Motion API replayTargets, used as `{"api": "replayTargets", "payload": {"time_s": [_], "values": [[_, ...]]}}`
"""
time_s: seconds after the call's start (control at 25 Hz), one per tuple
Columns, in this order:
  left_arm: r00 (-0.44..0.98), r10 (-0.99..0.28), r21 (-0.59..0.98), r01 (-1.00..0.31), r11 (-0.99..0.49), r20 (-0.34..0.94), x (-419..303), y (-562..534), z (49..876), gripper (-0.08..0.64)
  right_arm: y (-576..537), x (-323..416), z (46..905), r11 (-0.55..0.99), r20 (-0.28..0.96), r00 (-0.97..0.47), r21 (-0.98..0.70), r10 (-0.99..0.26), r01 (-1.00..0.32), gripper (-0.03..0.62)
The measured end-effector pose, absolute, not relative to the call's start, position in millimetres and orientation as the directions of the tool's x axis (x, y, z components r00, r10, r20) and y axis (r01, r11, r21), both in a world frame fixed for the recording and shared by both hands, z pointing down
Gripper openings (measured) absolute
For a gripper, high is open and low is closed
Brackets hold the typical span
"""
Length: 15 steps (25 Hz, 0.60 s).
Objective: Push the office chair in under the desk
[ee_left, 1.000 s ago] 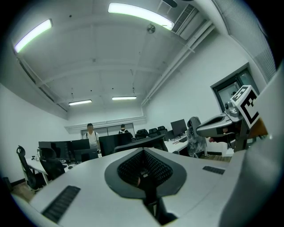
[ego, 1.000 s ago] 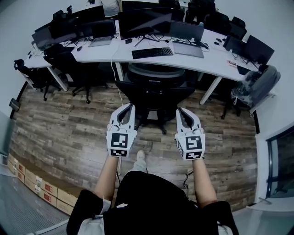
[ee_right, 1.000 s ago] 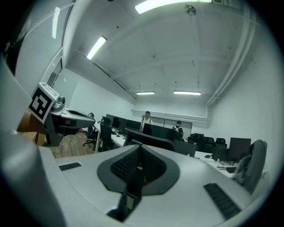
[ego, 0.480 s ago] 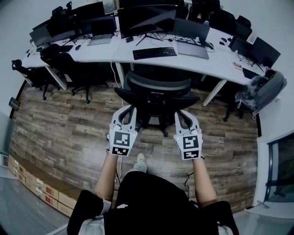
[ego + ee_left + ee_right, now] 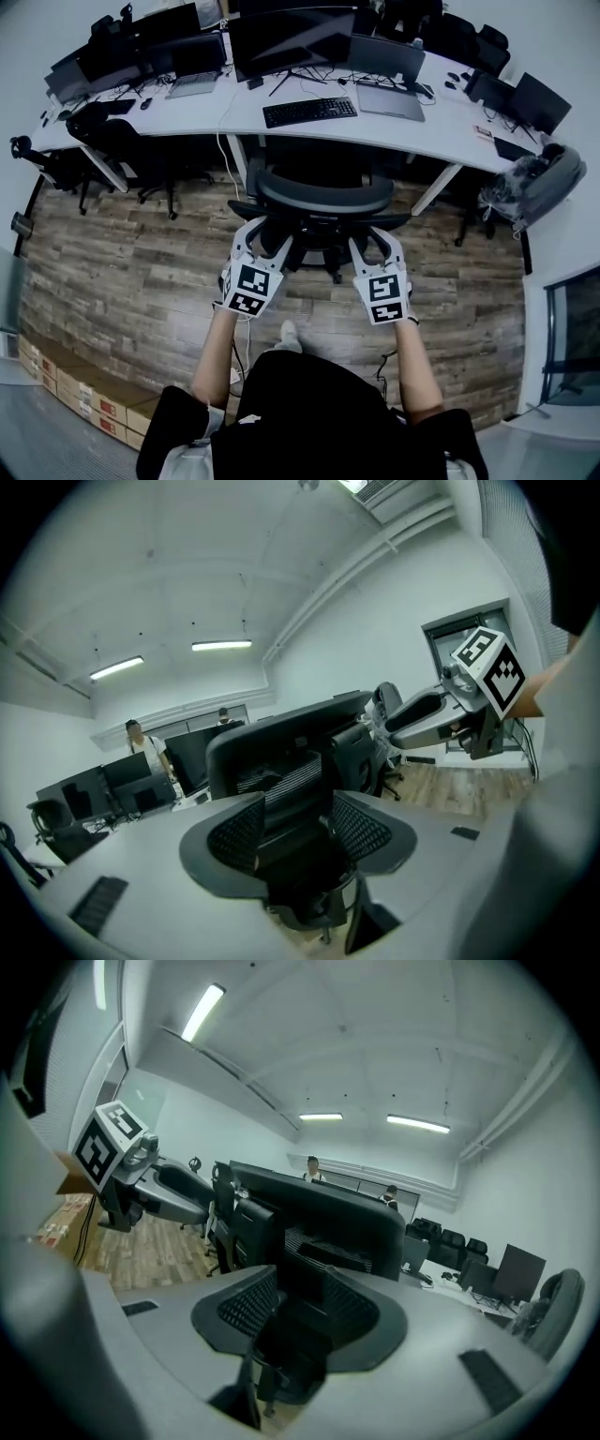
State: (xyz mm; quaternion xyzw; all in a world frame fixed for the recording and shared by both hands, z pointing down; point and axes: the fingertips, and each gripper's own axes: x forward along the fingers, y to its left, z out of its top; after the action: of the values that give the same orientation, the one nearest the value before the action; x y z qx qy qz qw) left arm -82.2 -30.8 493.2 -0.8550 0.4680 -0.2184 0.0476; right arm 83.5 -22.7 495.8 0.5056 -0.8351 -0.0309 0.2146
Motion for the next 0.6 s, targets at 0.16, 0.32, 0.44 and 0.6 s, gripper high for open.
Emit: {"api": "replayTargets", "payload": {"time_s": [0.16, 0.32, 0.44, 0.6], "values": [[0.462, -0.787, -0.379, -0.699, -0.607, 0.409, -79.3, -49.6, 516.1, 0.262, -37.5, 82.6, 517.2, 0.518, 0.399, -0.368, 0.382, -0.84, -0.766, 0.204], [0.458, -0.753, -0.481, -0.581, -0.656, 0.474, -75.0, -60.9, 539.4, 0.295, -49.7, 86.2, 543.9, 0.55, 0.474, -0.309, 0.542, -0.824, -0.636, 0.251], [0.429, -0.747, -0.59, -0.46, -0.664, 0.507, -75.1, -69.6, 553.7, 0.34, -61.5, 86.5, 558.5, 0.565, 0.504, -0.265, 0.661, -0.822, -0.494, 0.268], [0.376, -0.749, -0.684, -0.317, -0.657, 0.545, -73.8, -82.3, 571.0, 0.354, -77.8, 87.0, 572.5, 0.564, 0.52, -0.221, 0.755, -0.825, -0.334, 0.279]]}}
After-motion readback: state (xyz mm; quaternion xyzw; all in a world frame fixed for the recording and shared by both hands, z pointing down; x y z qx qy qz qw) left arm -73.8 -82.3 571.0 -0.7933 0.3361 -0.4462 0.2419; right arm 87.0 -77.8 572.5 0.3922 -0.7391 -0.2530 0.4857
